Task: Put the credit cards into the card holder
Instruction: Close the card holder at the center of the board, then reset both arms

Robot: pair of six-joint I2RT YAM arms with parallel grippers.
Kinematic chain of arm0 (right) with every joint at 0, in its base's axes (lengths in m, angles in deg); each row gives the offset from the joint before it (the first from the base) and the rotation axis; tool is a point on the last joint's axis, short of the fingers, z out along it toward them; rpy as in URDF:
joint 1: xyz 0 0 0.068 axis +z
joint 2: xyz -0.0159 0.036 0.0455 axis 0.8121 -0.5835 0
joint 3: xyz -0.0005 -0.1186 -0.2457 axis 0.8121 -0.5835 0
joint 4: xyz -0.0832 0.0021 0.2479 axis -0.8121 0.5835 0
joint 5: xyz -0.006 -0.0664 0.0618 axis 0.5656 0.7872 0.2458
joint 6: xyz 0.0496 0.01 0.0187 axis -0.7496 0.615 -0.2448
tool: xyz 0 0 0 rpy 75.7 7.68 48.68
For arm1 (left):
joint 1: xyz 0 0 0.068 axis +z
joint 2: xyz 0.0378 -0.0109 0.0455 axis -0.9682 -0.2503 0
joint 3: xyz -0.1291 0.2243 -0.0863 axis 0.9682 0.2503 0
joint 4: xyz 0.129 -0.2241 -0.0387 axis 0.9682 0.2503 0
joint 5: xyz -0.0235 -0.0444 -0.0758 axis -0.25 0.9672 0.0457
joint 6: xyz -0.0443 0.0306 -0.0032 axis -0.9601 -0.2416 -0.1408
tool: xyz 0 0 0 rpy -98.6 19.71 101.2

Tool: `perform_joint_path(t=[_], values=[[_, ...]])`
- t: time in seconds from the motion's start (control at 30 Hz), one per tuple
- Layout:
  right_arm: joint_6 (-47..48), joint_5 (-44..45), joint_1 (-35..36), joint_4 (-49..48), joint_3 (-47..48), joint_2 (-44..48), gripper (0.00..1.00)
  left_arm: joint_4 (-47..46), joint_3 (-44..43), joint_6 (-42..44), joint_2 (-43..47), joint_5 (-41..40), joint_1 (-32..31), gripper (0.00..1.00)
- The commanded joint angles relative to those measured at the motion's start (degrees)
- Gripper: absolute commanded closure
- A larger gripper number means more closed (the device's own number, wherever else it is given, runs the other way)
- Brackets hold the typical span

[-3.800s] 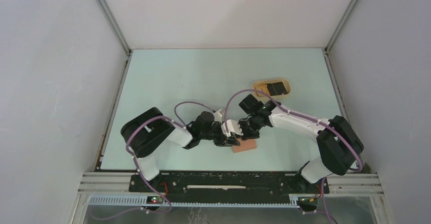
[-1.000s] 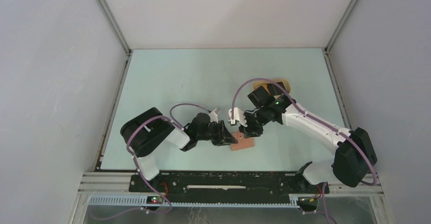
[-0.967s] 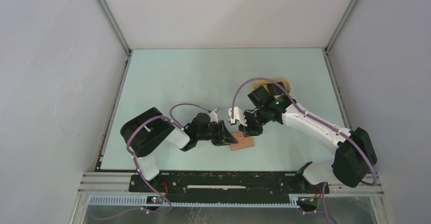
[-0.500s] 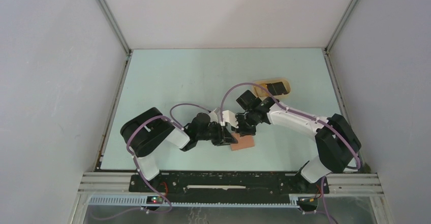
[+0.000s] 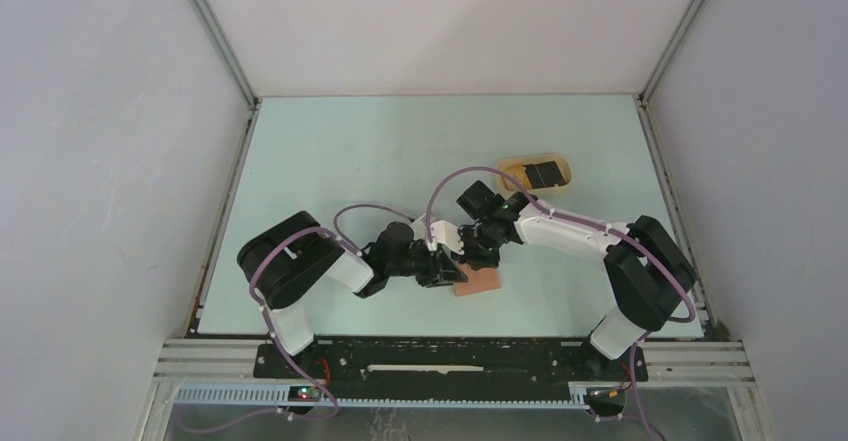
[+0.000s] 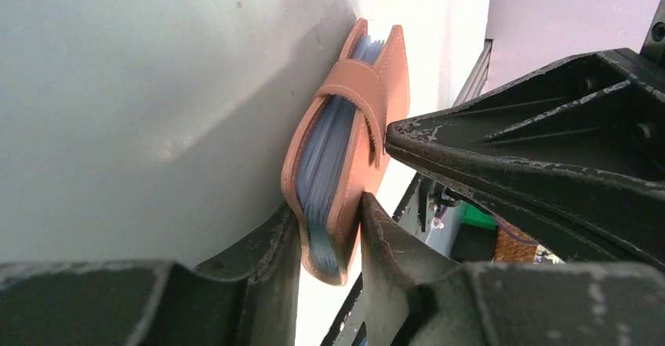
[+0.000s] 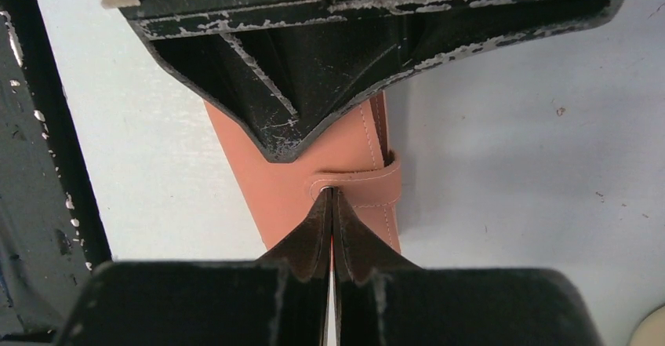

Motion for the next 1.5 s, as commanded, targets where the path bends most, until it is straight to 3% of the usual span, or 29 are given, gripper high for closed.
perform_joint_path(t=[0.0,0.43,0.57,0.83,1.0,1.17,1.27,1.3,1.33,1.37,1.47], values=[[-0.9,1.8,1.3,-1.2,-0.7,-3.4,0.95,2.5,0.7,2.7,-0.7,-3.4,0.7,0.72],[-2.7,1.9,3.4,-1.5,-0.5,-4.9,0.95,2.0,1.0,2.7,-0.5,-3.7,0.7,0.72],[-3.9,1.9,2.9,0.0,1.4,-3.7,0.9,1.7,1.2,2.5,-0.4,-3.6,0.6,0.72],[-2.4,-4.8,-6.5,5.5,3.5,17.5,0.64,-7.5,5.6,1.2,3.3,-3.7,1.2,0.73],[-5.6,-9.0,-16.2,3.6,1.5,31.6,0.35,-15.4,10.6,-2.0,7.3,-5.2,4.5,0.74],[-12.8,-25.7,-30.7,4.1,1.5,42.0,0.01,-20.6,13.6,-6.4,9.2,-7.6,12.4,0.72],[-14.6,-35.2,-35.9,7.0,1.2,44.3,0.0,-16.5,12.2,-6.4,10.6,-9.1,15.3,0.62],[-14.9,-36.8,-36.9,7.6,0.9,44.6,0.0,-13.9,11.2,-6.0,11.2,-9.5,15.6,0.46],[-15.3,-37.4,-37.6,7.7,0.4,44.9,0.0,-11.3,10.3,-5.3,12.0,-10.0,15.8,0.15],[-16.0,-37.2,-38.0,7.2,-0.3,45.2,0.0,-8.6,9.6,-4.3,13.2,-10.7,15.9,0.02],[-18.7,-35.4,-39.4,4.8,-2.0,46.3,0.0,-0.8,9.3,-0.6,19.4,-13.9,15.9,0.0]])
